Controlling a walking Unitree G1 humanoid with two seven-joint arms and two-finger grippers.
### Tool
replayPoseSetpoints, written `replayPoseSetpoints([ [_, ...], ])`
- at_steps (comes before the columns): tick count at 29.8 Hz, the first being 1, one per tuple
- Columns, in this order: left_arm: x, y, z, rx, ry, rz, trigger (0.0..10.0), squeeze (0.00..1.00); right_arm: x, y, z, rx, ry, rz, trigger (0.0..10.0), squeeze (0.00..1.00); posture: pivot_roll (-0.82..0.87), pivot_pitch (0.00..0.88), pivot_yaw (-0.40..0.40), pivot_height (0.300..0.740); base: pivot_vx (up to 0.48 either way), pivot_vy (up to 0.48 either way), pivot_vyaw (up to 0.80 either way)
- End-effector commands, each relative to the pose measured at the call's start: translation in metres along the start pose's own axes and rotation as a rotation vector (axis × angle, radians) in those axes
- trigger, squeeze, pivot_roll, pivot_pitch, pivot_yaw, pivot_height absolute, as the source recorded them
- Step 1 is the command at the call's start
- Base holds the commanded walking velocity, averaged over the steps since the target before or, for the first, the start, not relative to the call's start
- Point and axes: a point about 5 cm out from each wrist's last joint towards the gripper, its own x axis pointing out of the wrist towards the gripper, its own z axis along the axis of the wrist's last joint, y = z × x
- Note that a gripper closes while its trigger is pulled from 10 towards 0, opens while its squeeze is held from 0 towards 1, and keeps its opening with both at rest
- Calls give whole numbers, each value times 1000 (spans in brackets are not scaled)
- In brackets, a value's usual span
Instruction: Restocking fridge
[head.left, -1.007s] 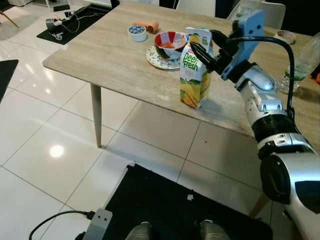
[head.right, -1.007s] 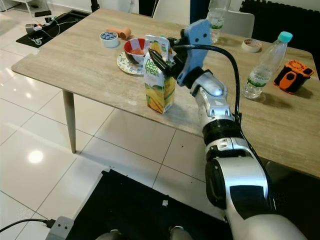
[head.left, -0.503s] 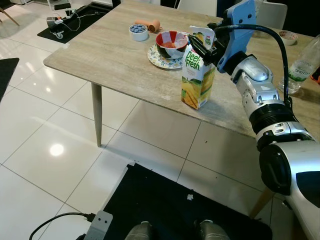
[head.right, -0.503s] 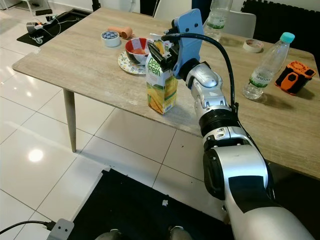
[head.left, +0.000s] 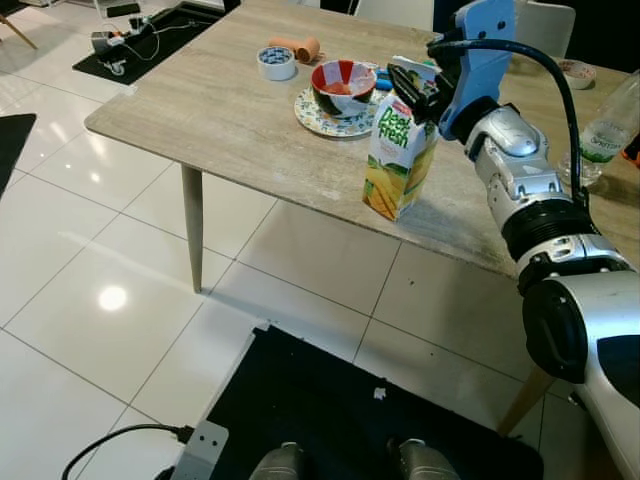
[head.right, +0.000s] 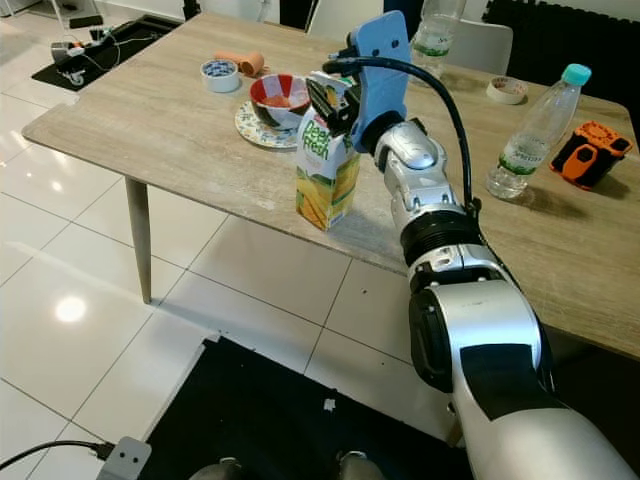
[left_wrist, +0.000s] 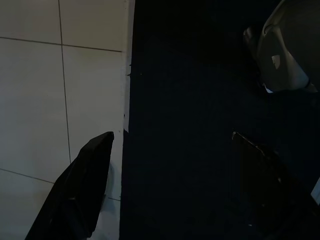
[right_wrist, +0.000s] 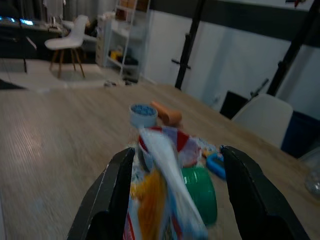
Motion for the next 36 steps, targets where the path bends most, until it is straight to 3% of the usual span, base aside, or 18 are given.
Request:
replayPoseSetpoints([
  [1,-1,-9,-5,14,16,-31,10000,0,0,0,-3,-10,29,3,10000,0,63,161,-28,740,0,0,0],
  [8,0,-9,-4,22,14,-32,10000,0,0,5,-7,-25,53,42,10000,0,58,152,-29,740,0,0,0],
  [9,0,-9,-3,23,14,-33,10000,0,0,4,-6,-23,48,38,0,0,56,147,-30,740,0,0,0],
  [27,3,-14,7,27,0,-45,10000,0,-5,-5,-3,-10,10,52,0,0,41,111,-35,740,0,0,0],
  [33,3,-15,7,25,1,-47,10000,0,-7,-1,6,92,-97,160,0,0,42,105,-36,740,0,0,0],
  [36,2,-16,4,21,14,-46,10000,0,-19,14,24,209,-297,422,0,0,39,97,-30,740,0,0,0],
])
